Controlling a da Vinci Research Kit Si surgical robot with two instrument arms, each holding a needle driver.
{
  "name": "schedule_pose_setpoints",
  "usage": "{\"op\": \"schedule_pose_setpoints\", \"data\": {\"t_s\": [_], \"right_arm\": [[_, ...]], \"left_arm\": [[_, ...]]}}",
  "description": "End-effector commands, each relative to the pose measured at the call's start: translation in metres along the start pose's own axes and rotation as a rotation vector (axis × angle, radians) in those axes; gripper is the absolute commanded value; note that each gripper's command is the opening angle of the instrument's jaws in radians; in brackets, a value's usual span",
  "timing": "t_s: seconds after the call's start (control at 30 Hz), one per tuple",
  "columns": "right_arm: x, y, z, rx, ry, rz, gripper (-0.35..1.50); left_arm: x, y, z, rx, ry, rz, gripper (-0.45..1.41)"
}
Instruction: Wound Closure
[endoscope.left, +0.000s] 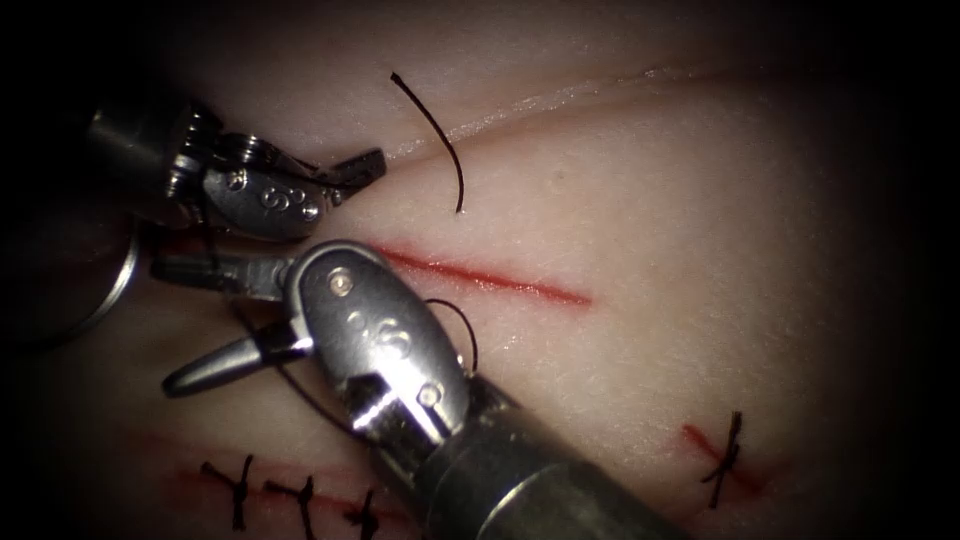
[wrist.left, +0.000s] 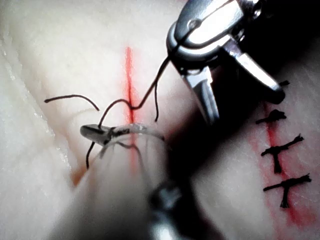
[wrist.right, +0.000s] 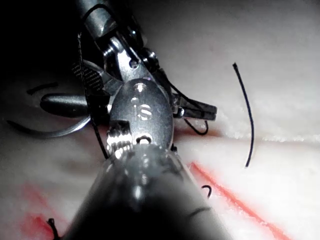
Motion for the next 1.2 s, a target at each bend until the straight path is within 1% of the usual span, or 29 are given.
{"op": "schedule_pose_setpoints", "data": {"t_s": [0.03,0.07,0.1,0.23,0.33,0.4,0.5,0.7,0.77,0.87,0.9,0.97,1.0,1.03,1.1,1.13,1.2], "right_arm": [[-0.0003,-0.0001,0.0011,0.027,0.006,0.003,0.16],[-0.0001,-0.0003,0.0014,0.046,0.016,0.007,-0.18],[0.0000,-0.0005,0.0017,0.056,0.021,0.012,-0.35],[0.0008,-0.0012,0.0029,0.092,0.041,0.008,-0.35],[0.0019,-0.0013,0.0037,0.112,0.058,0.011,-0.35],[0.0029,-0.0012,0.0040,0.100,0.081,0.018,-0.35],[0.0045,-0.0008,0.0038,0.059,0.116,-0.021,-0.35],[0.0075,0.0004,0.0022,-0.067,0.207,-0.151,-0.35],[0.0082,0.0007,0.0015,-0.107,0.217,-0.202,-0.35],[0.0091,0.0010,0.0001,-0.177,0.215,-0.268,-0.35],[0.0094,0.0011,-0.0005,-0.199,0.227,-0.279,-0.35],[0.0096,0.0012,-0.0016,-0.235,0.235,-0.296,-0.35],[0.0098,0.0014,-0.0027,-0.281,0.239,-0.324,-0.35],[0.0098,0.0015,-0.0032,-0.296,0.245,-0.326,-0.35],[0.0098,0.0018,-0.0040,-0.346,0.229,-0.358,-0.35],[0.0098,0.0020,-0.0047,-0.391,0.217,-0.388,-0.35],[0.0098,0.0024,-0.0050,-0.421,0.195,-0.426,-0.35]], "left_arm": [[-0.0004,0.0009,0.0004,-0.001,-0.003,0.000,-0.45],[-0.0004,0.0010,0.0005,0.000,-0.003,0.000,-0.45],[-0.0005,0.0010,0.0005,-0.001,-0.004,0.001,-0.45],[-0.0008,0.0014,0.0008,-0.001,-0.013,0.012,-0.45],[-0.0010,0.0017,0.0010,0.000,-0.015,0.015,-0.45],[-0.0010,0.0019,0.0010,0.002,-0.015,0.016,-0.45],[-0.0012,0.0022,0.0010,0.005,-0.016,0.017,-0.45],[-0.0015,0.0026,0.0006,0.008,-0.016,0.020,-0.45],[-0.0016,0.0027,0.0003,0.009,-0.017,0.021,-0.45],[-0.0017,0.0029,-0.0002,0.008,-0.017,0.022,-0.45],[-0.0018,0.0029,-0.0005,0.008,-0.017,0.022,-0.45],[-0.0019,0.0030,-0.0008,0.008,-0.018,0.023,-0.45],[-0.0019,0.0032,-0.0013,0.008,-0.019,0.023,-0.45],[-0.0019,0.0033,-0.0014,0.008,-0.021,0.023,-0.45],[-0.0017,0.0035,-0.0019,0.010,-0.025,0.021,-0.45],[-0.0014,0.0038,-0.0023,0.018,-0.027,0.018,-0.45],[-0.0010,0.0041,-0.0026,0.025,-0.030,0.021,-0.45]]}}
